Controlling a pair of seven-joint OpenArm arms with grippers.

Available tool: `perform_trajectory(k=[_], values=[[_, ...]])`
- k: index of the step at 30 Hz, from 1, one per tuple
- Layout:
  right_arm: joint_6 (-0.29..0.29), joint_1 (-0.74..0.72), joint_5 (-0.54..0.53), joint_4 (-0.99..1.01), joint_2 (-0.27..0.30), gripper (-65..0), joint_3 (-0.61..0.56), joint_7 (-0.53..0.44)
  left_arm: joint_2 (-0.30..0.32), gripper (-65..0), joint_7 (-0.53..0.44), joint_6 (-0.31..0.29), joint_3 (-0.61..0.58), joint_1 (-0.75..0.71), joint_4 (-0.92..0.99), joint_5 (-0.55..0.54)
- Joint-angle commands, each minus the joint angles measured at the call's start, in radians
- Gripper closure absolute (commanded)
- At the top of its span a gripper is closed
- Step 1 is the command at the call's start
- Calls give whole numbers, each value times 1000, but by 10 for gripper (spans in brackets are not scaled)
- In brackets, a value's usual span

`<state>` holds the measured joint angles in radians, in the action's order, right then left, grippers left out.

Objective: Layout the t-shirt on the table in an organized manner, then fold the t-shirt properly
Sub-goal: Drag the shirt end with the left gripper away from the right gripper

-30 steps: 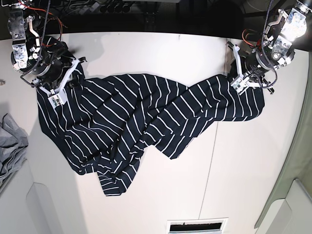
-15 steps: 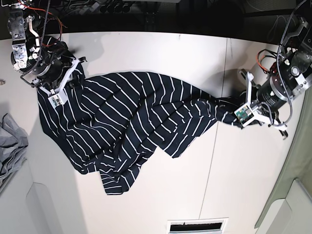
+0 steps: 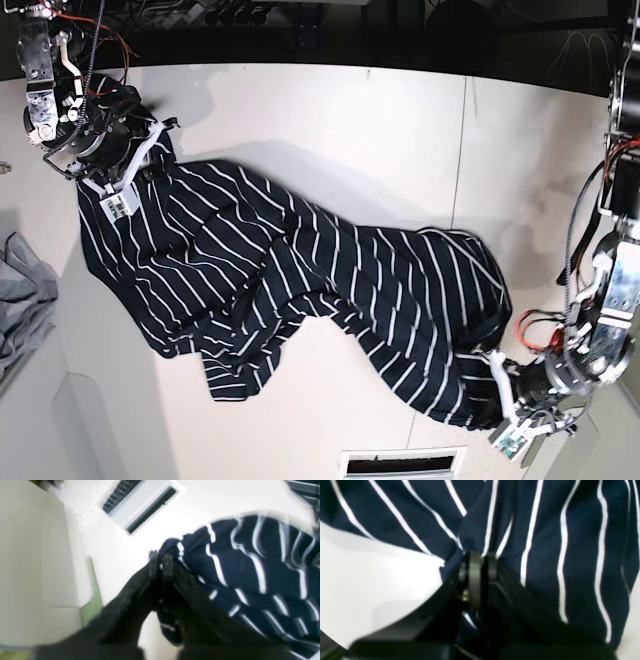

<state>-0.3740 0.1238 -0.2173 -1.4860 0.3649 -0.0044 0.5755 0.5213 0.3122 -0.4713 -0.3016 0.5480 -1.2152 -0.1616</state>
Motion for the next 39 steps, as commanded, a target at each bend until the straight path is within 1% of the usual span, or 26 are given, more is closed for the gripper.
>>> perform_trajectory(k=[1, 3, 4, 5, 6, 8, 9, 13, 15, 17, 18, 20, 23, 26, 29, 31, 37, 38, 39], values=[[4, 2, 12, -2, 0, 0, 1, 28, -14, -124, -19, 10, 6, 58, 57, -20], [3, 2, 13, -2, -11, 0, 1, 32, -51, -322, -10, 11, 6, 107, 194, -64], [3, 2, 20, -2, -17, 0, 1, 32, -60, -384, 21, 13, 6, 124, 244, -99], [4, 2, 19, -2, -23, 0, 1, 31, -66, -397, 76, 23, 6, 137, 280, -146], [4, 2, 19, -2, -28, 0, 1, 31, -66, -396, 136, 30, 6, 142, 299, -182], [3, 1, 19, -2, -36, 0, 1, 30, -48, -395, 228, 24, 6, 132, 300, -243], [3, 1, 18, -2, -36, 0, 1, 26, -33, -394, 255, -1, 6, 124, 294, -307], [3, 2, 15, -2, -39, 0, 1, 23, 47, -392, 317, -73, 7, 56, 248, -552], [3, 4, 15, -2, -38, 0, 1, 23, 79, -392, 374, -103, 11, 0, 215, -622], [3, 3, 15, -2, -38, 0, 1, 23, 98, -392, 404, -122, 19, -68, 193, -658], [4, 1, 15, -2, -38, -9, 1, 20, 102, -392, 402, -121, 27, -103, 187, -658], [4, 0, 15, -2, -38, -64, 1, 19, 97, -393, 394, -119, 66, -164, 185, -658], [4, 2, 15, -2, -39, -112, 1, 19, 63, -393, 386, -88, 180, -245, 185, -652], [4, 1, 14, -2, -39, -116, 1, 19, 8, -393, 386, -86, 290, -293, 185, -624], [4, 2, -5, -2, -39, -116, 1, 19, -47, -394, 371, -86, 346, -314, 192, -618], [4, 1, -11, -2, -39, -116, 1, 20, -79, -394, 353, -86, 353, -316, 201, -602], [4, 2, -11, -2, -39, -116, 1, 23, -167, -390, 307, -85, 352, -315, 202, -488], [4, 2, -11, -2, -38, -116, 1, 24, -175, -361, 302, -79, 352, -315, 202, -474], [4, 2, -11, -2, -38, -116, 1, 24, -178, -283, 298, -71, 352, -315, 202, -468]])
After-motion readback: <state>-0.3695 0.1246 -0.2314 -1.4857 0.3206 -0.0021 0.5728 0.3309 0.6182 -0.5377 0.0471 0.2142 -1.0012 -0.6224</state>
